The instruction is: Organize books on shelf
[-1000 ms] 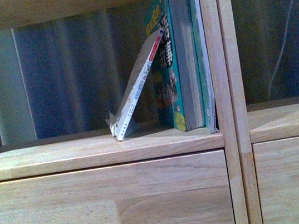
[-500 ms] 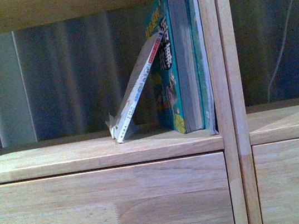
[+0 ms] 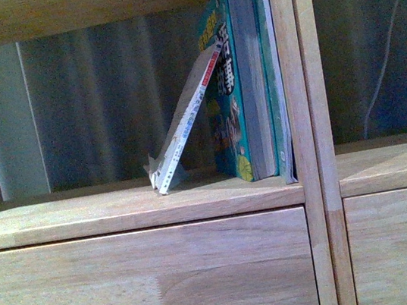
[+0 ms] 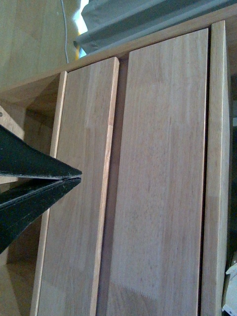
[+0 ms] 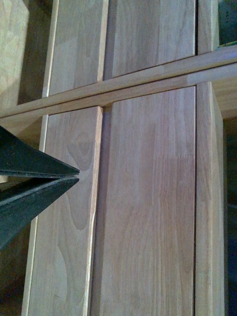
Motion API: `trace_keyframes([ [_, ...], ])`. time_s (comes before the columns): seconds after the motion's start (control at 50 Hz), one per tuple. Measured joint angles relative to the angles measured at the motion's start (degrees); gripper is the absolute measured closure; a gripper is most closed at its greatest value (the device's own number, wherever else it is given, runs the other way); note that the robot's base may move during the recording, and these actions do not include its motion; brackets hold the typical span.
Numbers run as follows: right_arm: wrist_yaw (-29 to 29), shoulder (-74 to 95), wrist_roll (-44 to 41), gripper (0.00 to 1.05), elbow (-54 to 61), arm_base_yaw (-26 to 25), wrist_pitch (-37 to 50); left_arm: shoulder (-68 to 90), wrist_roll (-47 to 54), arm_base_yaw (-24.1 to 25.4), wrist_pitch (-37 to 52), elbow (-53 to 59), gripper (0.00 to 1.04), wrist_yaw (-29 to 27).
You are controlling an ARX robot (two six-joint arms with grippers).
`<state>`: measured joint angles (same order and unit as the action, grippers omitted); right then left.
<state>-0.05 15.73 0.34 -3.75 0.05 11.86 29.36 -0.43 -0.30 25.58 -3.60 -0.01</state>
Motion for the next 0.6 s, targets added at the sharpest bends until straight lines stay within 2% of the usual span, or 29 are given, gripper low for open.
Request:
trace_keyframes([
  [0.34,-0.04,-5.03,0.0,1.02,2.75,0.0,-1.73,-7.06,0.07,0.02,-3.45,2.84,1.02,0.02],
  [0.44,-0.02,-12.96,-0.02,1.02,2.84,0.0,-11.04,-10.56,0.13,0.02,-6.73,2.84,1.02,0.0],
  [0.6,-0.07,-15.39,-0.02,1.02,2.84,-0.02,-11.72,-14.05,0.13,0.07,-10.23,2.84,1.02,0.02],
])
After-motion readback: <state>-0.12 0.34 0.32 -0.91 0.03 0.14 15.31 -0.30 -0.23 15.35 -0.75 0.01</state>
